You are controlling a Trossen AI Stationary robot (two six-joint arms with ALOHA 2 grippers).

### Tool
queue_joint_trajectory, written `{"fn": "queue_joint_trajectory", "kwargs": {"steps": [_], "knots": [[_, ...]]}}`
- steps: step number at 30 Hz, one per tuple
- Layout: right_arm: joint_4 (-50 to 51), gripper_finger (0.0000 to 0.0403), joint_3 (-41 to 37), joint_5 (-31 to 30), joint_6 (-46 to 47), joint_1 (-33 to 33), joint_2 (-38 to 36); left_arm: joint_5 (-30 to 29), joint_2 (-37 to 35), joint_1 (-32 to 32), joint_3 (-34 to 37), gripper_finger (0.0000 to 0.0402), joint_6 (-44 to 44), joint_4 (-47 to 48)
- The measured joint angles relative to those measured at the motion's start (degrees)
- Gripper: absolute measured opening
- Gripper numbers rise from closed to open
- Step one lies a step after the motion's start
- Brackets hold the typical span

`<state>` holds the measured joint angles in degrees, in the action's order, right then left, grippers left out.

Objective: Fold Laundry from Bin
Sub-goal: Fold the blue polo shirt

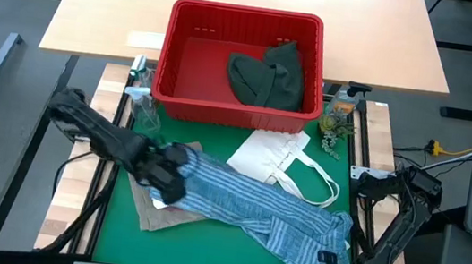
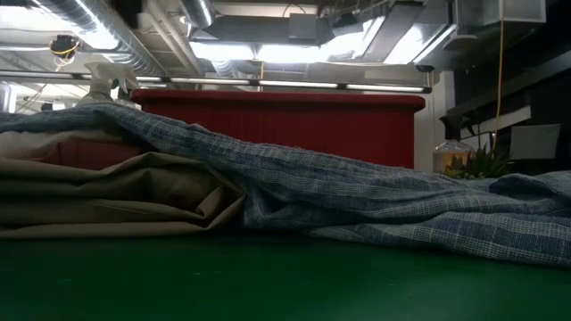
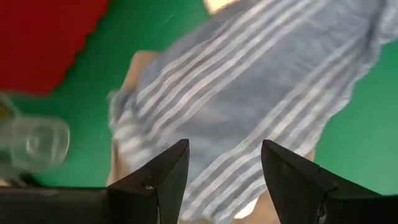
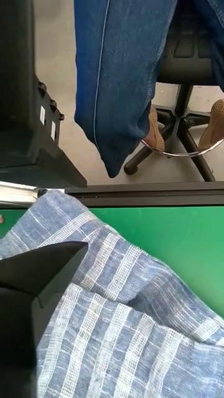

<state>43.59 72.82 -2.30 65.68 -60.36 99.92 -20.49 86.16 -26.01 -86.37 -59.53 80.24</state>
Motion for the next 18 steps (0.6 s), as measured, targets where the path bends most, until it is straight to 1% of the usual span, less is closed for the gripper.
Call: {"fn": "queue_joint_trajectory", "kwargs": {"steps": [5,9,13,18], "knots": [[0.0,0.0149,0.0,0.0,0.0,0.0,0.0,-1.8,-13.3,-3.1,15.1,0.0195,-15.4,-3.4],[0.0,0.0149,0.0,0.0,0.0,0.0,0.0,-1.9,-20.5,-5.0,27.0,0.0195,-27.7,-8.8],[0.0,0.0149,0.0,0.0,0.0,0.0,0.0,-1.9,-23.4,-5.6,36.3,0.0195,-34.6,-13.8],[0.0,0.0149,0.0,0.0,0.0,0.0,0.0,-0.9,-23.5,-5.5,44.7,0.0195,-39.7,-18.9]]}}
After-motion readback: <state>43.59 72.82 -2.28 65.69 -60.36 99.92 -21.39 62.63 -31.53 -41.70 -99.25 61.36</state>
